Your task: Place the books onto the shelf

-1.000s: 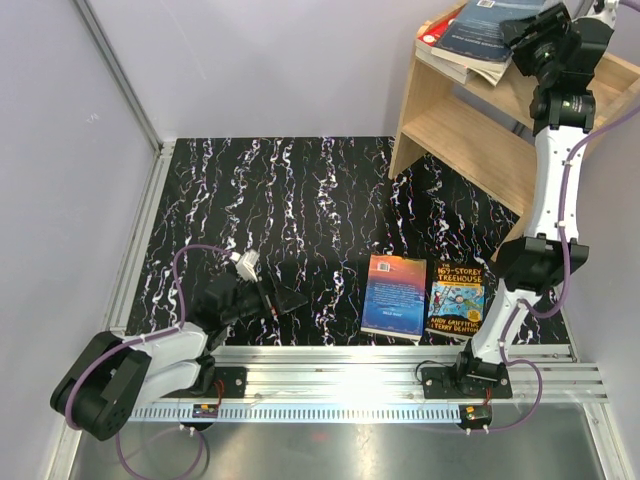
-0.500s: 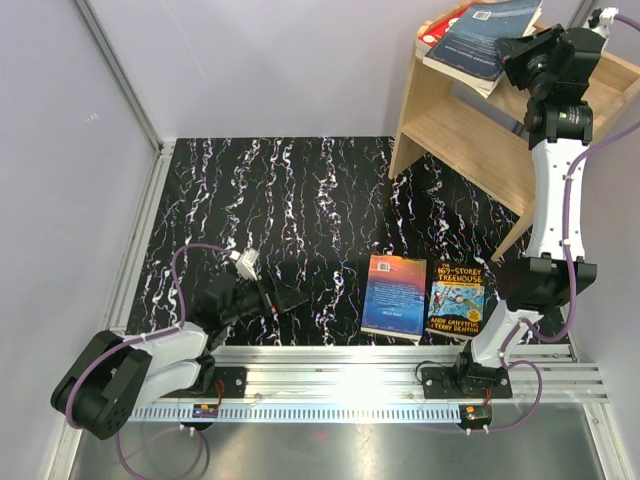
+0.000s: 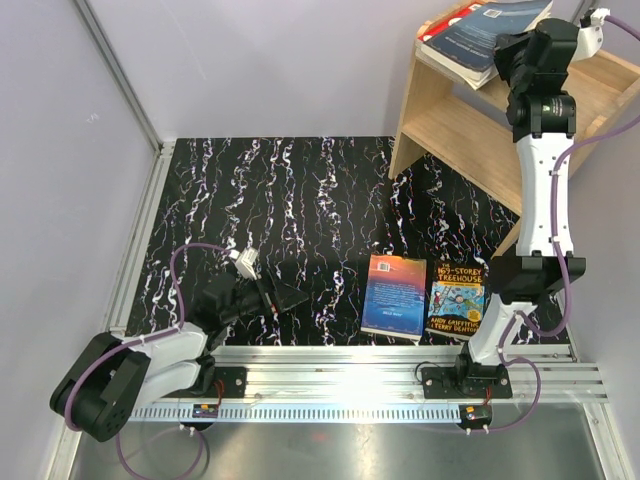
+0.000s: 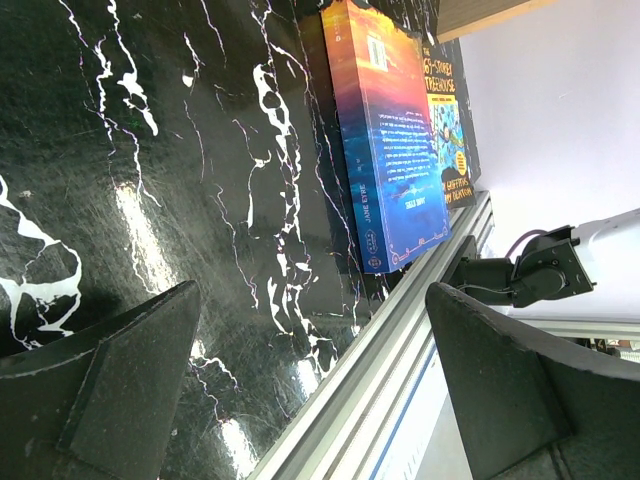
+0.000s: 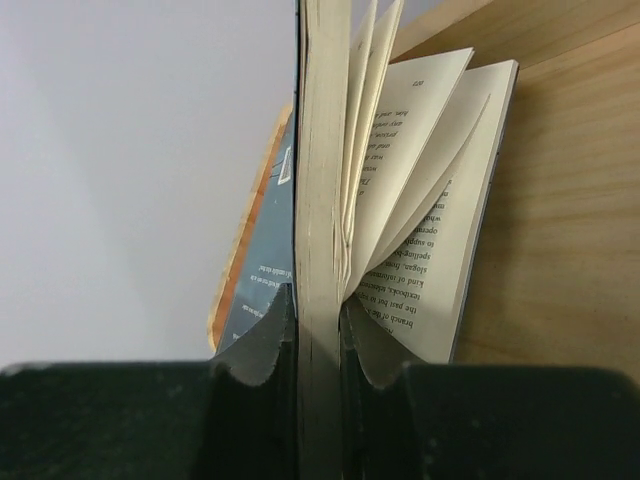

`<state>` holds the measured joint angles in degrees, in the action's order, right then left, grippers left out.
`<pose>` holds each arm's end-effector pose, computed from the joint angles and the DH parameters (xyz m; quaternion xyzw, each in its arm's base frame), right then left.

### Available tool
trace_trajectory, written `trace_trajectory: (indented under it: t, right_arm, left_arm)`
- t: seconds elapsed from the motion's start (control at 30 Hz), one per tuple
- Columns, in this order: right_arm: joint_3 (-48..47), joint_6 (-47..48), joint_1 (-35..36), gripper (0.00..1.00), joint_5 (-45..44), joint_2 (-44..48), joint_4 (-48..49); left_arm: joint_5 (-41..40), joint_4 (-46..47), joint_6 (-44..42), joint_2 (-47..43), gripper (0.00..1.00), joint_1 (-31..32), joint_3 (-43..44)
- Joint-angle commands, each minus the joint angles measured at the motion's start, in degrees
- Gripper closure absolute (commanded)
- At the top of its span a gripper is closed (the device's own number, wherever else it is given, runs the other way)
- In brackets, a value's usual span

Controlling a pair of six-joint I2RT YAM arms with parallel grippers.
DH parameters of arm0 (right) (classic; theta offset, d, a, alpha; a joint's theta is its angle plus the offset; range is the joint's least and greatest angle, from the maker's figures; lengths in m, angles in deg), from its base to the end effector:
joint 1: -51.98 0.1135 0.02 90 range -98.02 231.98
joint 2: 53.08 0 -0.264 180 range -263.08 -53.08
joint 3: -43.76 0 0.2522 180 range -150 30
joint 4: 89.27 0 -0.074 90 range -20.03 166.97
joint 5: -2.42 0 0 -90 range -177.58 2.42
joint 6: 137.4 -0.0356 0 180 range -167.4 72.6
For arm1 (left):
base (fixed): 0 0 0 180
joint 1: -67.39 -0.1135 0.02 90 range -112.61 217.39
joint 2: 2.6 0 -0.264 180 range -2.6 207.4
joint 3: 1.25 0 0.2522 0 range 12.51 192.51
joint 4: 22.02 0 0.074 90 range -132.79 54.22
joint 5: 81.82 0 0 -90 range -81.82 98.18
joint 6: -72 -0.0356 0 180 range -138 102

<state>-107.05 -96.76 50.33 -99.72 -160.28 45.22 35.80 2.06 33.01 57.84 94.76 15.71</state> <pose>0.3890 -0.0187 0.5360 0.3741 0.6134 0.2101 0.6631 0.1454 -0.0939 0.1345 -0.0273 0.8040 -0.5056 0.3118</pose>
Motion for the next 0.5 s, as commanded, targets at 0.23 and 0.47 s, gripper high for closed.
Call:
trace_trajectory:
  t: [0.23, 0.47]
  right_arm:
    - [-9.4, -3.1, 0.2, 1.0, -6.6, -7.2, 0.7]
    - [-9.8, -3.4, 0.4, 1.0, -3.4, -9.8, 4.2]
  left_arm:
    - [-0.5, 4.5, -0.1, -1.3, 0.01, 0.0, -2.5]
    - [-0.8, 4.4, 0.1, -2.1, 0.01, 0.0, -2.8]
